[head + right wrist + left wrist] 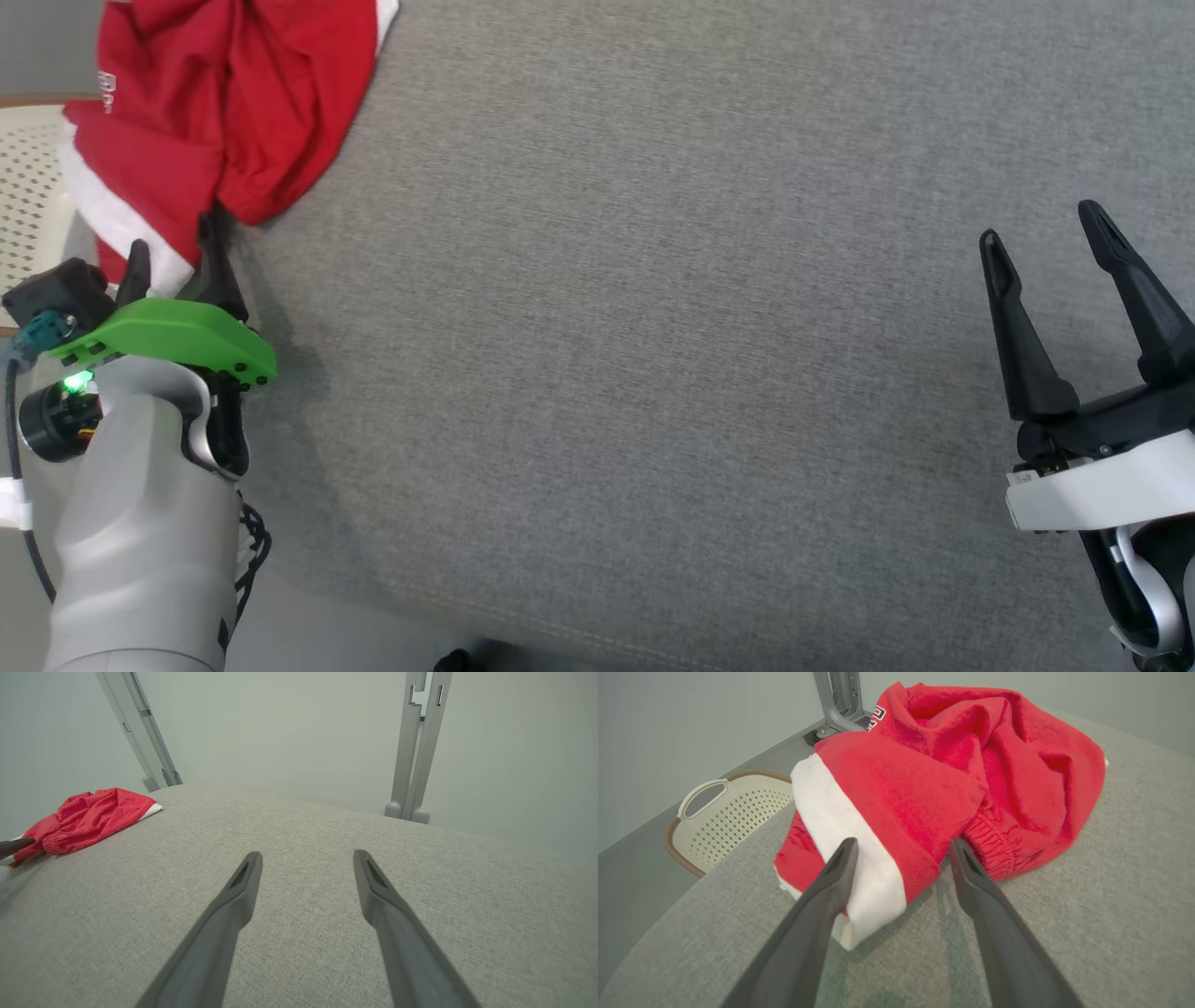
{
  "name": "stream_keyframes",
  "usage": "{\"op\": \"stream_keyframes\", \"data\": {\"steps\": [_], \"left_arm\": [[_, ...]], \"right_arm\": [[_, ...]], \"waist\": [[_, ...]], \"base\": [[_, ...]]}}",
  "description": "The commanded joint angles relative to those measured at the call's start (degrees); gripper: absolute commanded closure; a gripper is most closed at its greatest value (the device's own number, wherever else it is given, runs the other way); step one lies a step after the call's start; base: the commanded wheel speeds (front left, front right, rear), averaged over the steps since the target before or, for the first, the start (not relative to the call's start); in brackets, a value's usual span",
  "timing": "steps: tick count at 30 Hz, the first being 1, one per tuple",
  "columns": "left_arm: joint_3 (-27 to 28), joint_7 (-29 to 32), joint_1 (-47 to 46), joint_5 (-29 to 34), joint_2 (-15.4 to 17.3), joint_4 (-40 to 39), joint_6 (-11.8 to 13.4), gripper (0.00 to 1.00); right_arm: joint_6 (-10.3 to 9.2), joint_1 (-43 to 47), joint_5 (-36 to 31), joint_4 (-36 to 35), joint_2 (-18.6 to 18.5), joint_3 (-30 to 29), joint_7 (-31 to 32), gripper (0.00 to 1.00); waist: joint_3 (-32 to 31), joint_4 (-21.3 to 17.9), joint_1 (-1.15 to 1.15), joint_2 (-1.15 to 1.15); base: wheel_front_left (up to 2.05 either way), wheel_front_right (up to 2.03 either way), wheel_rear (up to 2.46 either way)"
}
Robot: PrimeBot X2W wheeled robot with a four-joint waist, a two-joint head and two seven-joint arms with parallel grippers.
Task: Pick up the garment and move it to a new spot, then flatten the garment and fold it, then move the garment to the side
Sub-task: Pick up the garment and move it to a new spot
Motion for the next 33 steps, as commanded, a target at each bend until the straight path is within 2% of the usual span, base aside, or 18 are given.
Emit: {"op": "stream_keyframes", "data": {"steps": [1, 3, 4, 5, 8, 12, 19, 22, 29, 33], "left_arm": [[0.7, 0.0, -1.8, -0.7, 1.1, 2.3, -0.4, 0.00], [1.8, 0.0, -3.1, -1.8, 1.9, 5.8, -1.0, 0.00], [2.2, 0.0, -3.6, -1.9, 2.4, 6.8, -1.1, 0.55], [2.8, 0.0, -3.9, -2.2, 3.0, 7.3, -1.4, 1.00], [4.2, 0.0, -2.5, -0.6, 4.1, 4.5, -0.6, 1.00], [7.4, 0.0, 2.0, 2.3, 4.9, -3.9, 1.1, 1.00], [11.5, 0.0, 13.1, 9.3, 2.2, -22.1, 3.2, 1.00], [12.0, 0.0, 17.8, 11.5, 1.0, -28.4, 3.1, 1.00], [9.2, 0.0, 28.2, 15.1, -2.0, -41.1, 3.0, 1.00], [4.8, 2.1, 32.0, 16.2, -3.5, -47.3, 2.5, 1.00]], "right_arm": [[-0.04, -0.9, 0.1, 0.1, 0.0, -0.3, -0.5, 0.00], [-0.04, -1.0, 0.1, 0.3, 0.1, -0.5, -0.7, 0.00], [-0.04, -1.1, 0.1, 0.4, 0.1, -0.6, -0.9, 0.00], [-0.04, -1.2, 0.1, 0.4, 0.2, -0.6, -1.1, 0.00], [-0.04, -1.3, -0.2, 0.7, 0.4, -0.8, -1.8, 0.00], [-0.04, -1.0, -0.4, 1.6, 0.9, -0.6, -3.1, 0.00], [-0.04, 0.3, -0.2, 4.1, 2.3, 0.4, -5.3, 0.00], [-0.04, 1.1, 0.2, 5.3, 2.8, 0.9, -6.1, 0.00], [-0.04, 4.9, 0.9, 7.5, 4.6, 1.9, -7.0, 0.00], [-0.04, 6.3, 1.2, 7.7, 5.5, 1.7, -7.5, 0.00]], "waist": [[4.2, -4.7, 0.00, 0.00], [4.2, -5.0, 0.00, 0.00], [4.2, -5.2, 0.00, 0.00], [4.0, -5.3, 0.00, 0.00], [3.0, -5.5, 0.00, 0.00], [0.4, -5.8, 0.00, 0.00], [-7.0, -6.6, 0.00, 0.00], [-10.4, -7.1, 0.00, 0.00], [-17.0, -8.4, 0.00, 0.00], [-18.3, -10.2, 0.00, 0.00]], "base": [[0.00, 0.00, 0.00], [0.00, 0.00, 0.00], [0.00, 0.00, 0.00], [0.00, 0.00, 0.00], [0.00, 0.00, 0.00], [0.00, 0.00, 0.00], [0.00, 0.00, 0.00], [0.00, 0.00, 0.00], [0.00, 0.00, 0.00], [0.00, 0.00, 0.00]]}}
